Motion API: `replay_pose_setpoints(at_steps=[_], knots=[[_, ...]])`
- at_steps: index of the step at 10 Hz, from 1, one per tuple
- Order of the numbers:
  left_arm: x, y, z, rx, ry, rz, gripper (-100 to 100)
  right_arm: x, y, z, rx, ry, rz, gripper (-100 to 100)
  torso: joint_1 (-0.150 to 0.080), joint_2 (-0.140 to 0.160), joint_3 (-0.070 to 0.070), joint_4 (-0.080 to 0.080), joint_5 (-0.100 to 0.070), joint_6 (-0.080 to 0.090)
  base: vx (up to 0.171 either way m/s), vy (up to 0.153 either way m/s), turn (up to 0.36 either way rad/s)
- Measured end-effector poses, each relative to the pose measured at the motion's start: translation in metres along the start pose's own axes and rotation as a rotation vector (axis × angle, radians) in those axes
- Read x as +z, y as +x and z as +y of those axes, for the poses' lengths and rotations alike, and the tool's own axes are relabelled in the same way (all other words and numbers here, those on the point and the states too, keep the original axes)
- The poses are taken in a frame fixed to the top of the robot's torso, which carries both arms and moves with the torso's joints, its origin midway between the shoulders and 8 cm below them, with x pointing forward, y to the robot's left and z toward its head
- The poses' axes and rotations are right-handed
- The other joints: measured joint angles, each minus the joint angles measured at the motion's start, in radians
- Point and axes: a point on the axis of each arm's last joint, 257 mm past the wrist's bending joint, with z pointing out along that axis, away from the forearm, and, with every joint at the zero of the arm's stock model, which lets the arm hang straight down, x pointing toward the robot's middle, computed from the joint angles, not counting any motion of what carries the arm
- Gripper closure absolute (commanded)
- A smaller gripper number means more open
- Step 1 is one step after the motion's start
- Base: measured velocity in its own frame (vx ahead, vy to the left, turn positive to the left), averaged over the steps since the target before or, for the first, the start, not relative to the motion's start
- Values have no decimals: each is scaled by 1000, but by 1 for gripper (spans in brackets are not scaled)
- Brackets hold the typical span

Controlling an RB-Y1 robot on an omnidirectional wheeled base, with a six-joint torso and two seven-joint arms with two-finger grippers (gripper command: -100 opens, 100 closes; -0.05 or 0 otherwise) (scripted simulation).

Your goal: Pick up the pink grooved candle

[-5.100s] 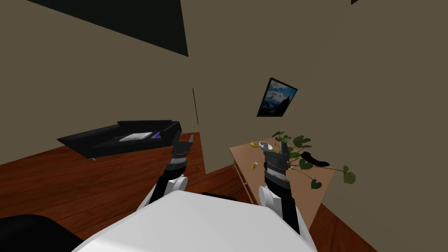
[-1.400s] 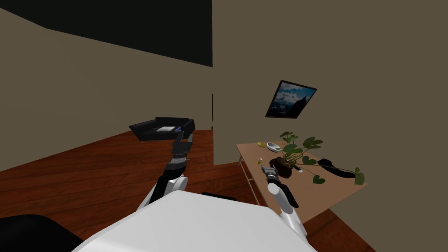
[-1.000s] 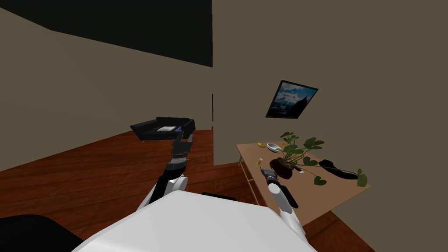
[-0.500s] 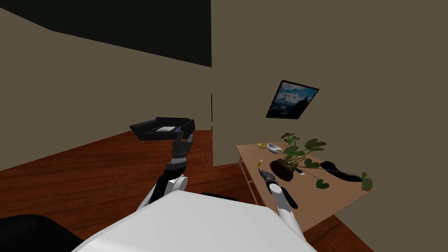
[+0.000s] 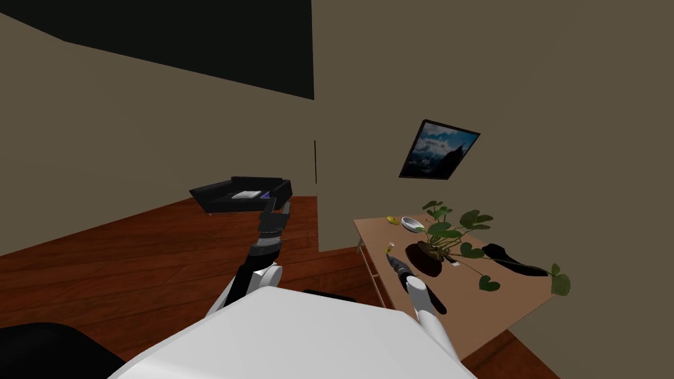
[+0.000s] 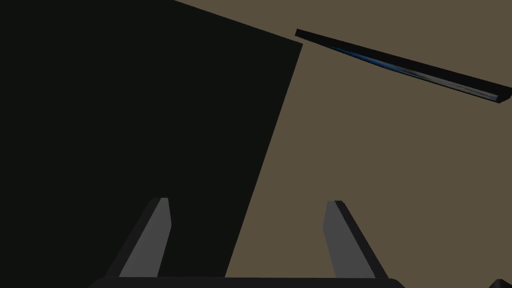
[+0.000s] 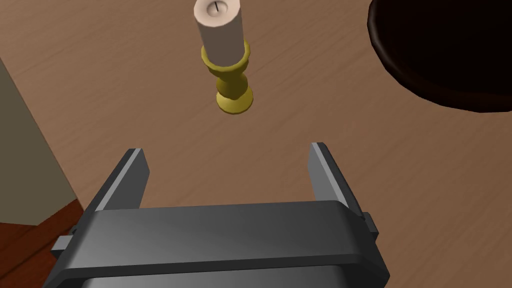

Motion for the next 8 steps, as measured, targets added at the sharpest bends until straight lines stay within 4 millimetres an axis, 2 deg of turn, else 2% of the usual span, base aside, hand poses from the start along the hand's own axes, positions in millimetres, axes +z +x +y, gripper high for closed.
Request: replay_pose_setpoints(at_steps=[4, 8], knots=[[0, 0, 0, 0, 0, 0, 0, 5, -16, -16, 188, 59, -45, -100, -1, -3, -2, -1, 0, 0, 99, -47, -34], [0, 0, 0, 0, 0, 0, 0, 10, -20, -33, 349, 114, -70, -100, -2, -3, -2, -1, -1, 0, 93, -54, -41]])
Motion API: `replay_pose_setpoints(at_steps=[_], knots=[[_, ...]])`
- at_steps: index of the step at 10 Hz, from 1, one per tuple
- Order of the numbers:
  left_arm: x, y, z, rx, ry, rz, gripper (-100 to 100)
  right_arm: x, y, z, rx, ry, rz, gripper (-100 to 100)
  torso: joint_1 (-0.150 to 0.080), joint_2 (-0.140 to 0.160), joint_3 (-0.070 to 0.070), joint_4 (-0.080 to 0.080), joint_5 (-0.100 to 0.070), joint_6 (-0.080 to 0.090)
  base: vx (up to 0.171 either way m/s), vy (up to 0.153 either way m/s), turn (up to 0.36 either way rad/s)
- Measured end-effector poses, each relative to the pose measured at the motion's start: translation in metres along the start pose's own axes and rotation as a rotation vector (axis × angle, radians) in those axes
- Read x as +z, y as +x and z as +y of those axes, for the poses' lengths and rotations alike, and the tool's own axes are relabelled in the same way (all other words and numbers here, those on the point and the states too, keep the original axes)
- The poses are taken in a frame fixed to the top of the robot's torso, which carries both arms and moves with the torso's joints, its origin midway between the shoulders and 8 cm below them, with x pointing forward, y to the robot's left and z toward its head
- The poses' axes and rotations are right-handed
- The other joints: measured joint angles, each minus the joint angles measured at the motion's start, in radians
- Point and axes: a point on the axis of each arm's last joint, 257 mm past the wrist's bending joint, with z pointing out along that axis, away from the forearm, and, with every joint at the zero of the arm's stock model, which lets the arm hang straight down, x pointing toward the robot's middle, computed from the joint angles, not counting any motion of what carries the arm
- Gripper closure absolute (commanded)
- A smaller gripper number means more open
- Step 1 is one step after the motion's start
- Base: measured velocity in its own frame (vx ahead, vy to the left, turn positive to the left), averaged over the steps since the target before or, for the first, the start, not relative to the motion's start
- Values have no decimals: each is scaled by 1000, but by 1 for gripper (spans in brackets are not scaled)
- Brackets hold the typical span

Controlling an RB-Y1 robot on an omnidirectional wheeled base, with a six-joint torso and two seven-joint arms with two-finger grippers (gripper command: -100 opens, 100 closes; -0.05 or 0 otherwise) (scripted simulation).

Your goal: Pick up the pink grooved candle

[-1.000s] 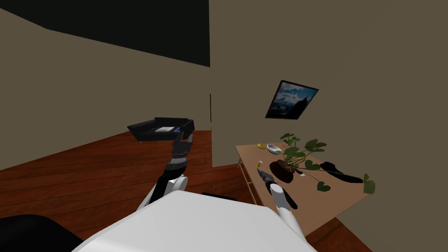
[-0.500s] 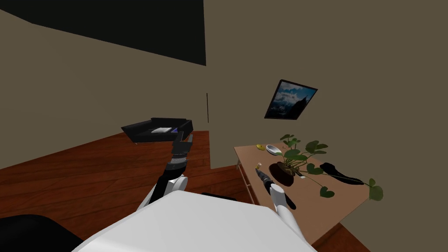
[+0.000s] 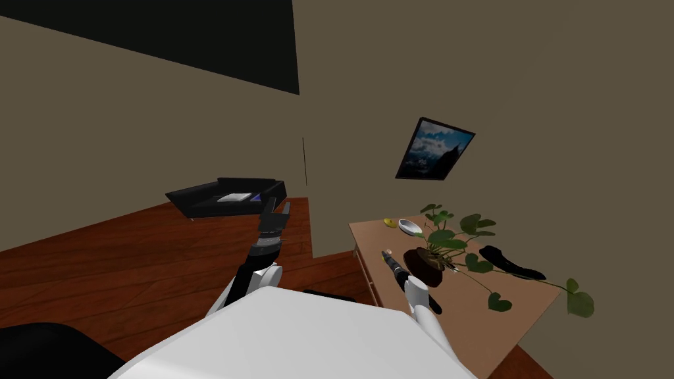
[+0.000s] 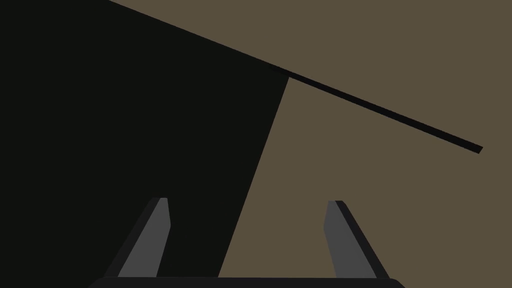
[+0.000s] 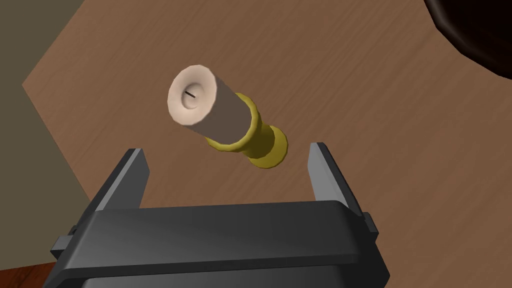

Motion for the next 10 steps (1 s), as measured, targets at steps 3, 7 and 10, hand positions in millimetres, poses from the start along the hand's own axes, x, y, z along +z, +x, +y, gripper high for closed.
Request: replay_pose_setpoints(at_steps=[3, 7, 10], knots=[[0, 0, 0, 0, 0, 0, 0, 2, -5, -12, -15, 22, -16, -100, 4, 4, 2, 1, 1, 1, 50, -8, -193], [0, 0, 0, 0, 0, 0, 0, 9, -32, -54, -70, 98, -68, -100, 5, 0, 0, 0, 1, 0, 89, 7, -296], [0, 0, 0, 0, 0, 0, 0, 13, -46, -89, -103, 163, -100, -100, 4, 1, 1, 0, 1, 0, 73, 6, -217]])
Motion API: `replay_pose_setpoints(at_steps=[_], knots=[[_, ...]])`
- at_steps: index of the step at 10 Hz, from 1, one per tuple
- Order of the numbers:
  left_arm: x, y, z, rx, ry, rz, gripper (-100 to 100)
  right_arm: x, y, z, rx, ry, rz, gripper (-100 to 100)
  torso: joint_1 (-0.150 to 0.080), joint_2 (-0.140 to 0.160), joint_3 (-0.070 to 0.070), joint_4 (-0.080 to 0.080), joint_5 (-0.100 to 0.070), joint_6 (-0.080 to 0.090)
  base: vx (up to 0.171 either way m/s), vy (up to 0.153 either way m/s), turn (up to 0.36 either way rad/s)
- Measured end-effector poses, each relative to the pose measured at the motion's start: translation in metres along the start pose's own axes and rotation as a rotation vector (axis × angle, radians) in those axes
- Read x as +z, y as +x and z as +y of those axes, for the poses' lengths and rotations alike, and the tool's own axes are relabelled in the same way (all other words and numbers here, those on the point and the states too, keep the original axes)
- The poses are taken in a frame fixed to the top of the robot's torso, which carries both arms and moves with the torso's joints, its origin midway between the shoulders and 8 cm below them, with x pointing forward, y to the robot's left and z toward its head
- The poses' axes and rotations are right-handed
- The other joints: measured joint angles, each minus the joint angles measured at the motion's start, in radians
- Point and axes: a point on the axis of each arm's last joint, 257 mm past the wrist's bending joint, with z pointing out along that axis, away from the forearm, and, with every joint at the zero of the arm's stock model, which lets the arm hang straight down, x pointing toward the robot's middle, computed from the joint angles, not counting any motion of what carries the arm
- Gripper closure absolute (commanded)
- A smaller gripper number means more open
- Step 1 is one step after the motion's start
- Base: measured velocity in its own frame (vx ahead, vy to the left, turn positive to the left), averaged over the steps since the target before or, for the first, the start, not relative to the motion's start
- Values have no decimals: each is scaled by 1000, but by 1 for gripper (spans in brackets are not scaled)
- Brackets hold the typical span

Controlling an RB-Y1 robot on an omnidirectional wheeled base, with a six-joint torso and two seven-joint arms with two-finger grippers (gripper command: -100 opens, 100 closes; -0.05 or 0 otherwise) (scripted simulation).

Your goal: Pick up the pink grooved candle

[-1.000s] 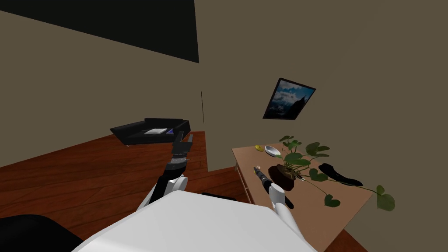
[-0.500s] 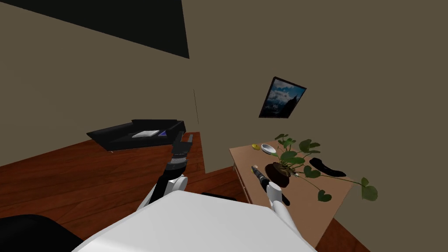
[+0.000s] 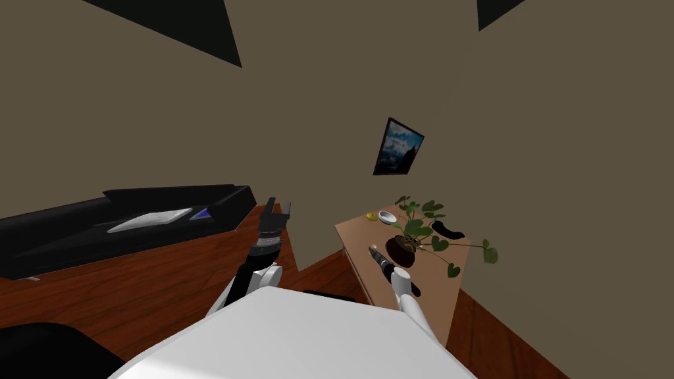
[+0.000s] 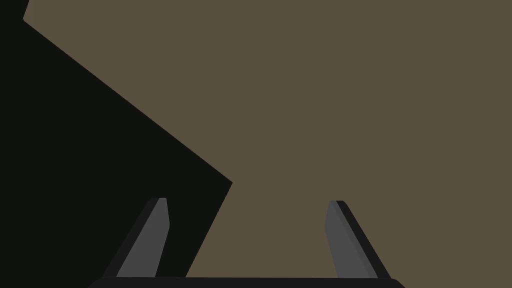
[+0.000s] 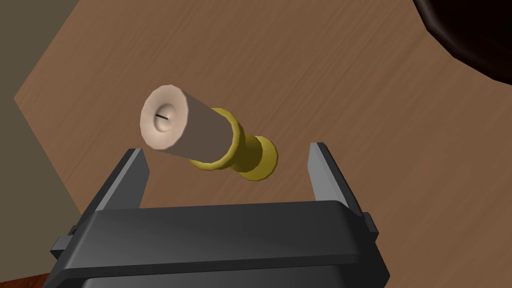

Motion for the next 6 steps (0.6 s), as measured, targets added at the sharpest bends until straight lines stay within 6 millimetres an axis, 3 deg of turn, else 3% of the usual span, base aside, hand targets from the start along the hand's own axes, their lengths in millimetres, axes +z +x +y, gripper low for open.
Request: replay_pose_setpoints(at_steps=[1, 2, 6], knots=[[0, 0, 0, 0, 0, 0, 0, 2, -3, -1, -1, 4, -6, -100, -1, 3, 2, 1, 0, 0, -2, -5, 29], [0, 0, 0, 0, 0, 0, 0, 3, -5, -1, -12, 5, -10, -100, -1, 5, 3, 1, 0, 0, 48, 2, -309], [0, 0, 0, 0, 0, 0, 0, 14, -23, -42, -78, 84, -56, -100, 1, 0, 0, 0, 0, 0, 86, 22, -334]])
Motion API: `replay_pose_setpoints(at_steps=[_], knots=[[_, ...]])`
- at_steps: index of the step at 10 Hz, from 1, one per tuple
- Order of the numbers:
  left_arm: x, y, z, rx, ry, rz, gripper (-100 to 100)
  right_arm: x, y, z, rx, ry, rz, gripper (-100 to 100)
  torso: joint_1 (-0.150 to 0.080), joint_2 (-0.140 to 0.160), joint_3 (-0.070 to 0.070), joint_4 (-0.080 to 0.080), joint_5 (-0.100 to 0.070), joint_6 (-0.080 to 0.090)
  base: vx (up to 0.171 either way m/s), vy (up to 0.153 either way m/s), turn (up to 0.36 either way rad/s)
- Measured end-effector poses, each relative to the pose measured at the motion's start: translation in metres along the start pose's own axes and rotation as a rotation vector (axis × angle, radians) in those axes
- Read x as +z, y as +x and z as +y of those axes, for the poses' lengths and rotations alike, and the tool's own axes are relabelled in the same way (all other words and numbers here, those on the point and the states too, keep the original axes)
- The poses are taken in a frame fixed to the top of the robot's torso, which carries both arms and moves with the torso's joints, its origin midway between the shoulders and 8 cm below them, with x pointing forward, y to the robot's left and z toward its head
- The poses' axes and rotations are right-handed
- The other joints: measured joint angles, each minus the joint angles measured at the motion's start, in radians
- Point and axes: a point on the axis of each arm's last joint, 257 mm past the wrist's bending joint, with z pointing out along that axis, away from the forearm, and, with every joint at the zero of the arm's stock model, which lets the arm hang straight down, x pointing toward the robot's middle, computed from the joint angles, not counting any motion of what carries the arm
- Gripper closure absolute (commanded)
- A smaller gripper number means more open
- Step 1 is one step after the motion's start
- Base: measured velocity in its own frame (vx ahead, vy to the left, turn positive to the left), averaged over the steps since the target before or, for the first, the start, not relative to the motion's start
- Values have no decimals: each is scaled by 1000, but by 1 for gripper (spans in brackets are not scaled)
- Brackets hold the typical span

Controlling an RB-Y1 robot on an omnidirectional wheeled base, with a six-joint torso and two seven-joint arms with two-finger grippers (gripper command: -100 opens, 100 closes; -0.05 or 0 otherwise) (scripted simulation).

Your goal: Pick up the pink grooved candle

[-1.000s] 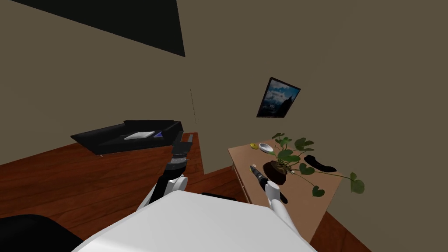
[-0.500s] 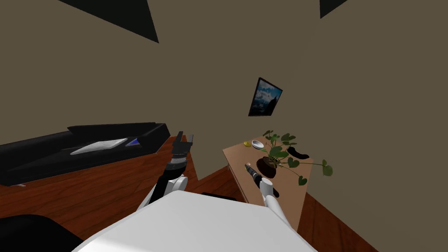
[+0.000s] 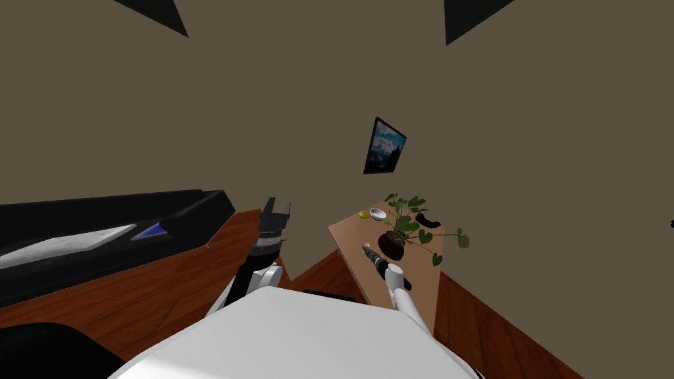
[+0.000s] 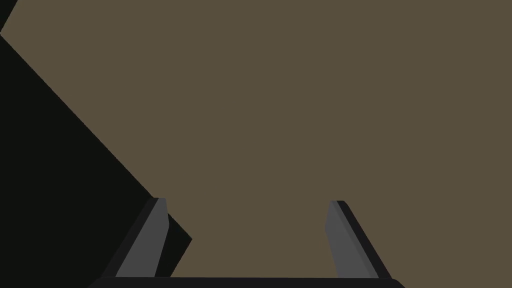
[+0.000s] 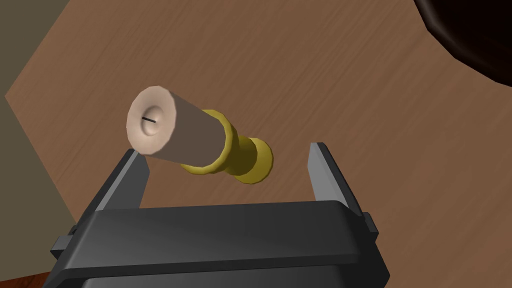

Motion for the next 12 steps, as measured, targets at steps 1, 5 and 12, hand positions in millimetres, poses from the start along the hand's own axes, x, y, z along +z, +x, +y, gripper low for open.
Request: replay_pose_setpoints(at_steps=[1, 5, 12], knots=[[0, 0, 0, 0, 0, 0, 0, 8, -5, -17, -22, 28, -14, -100, 0, 0, 0, 0, 0, 1, 136, 56, -429], [0, 0, 0, 0, 0, 0, 0, 19, -24, -68, -113, 132, -64, -100, -1, 0, 0, 0, 0, 0, 73, 31, -241], [0, 0, 0, 0, 0, 0, 0, 21, -32, -88, -142, 168, -77, 100, -7, 2, 0, -1, -2, 0, 13, 8, -64]])
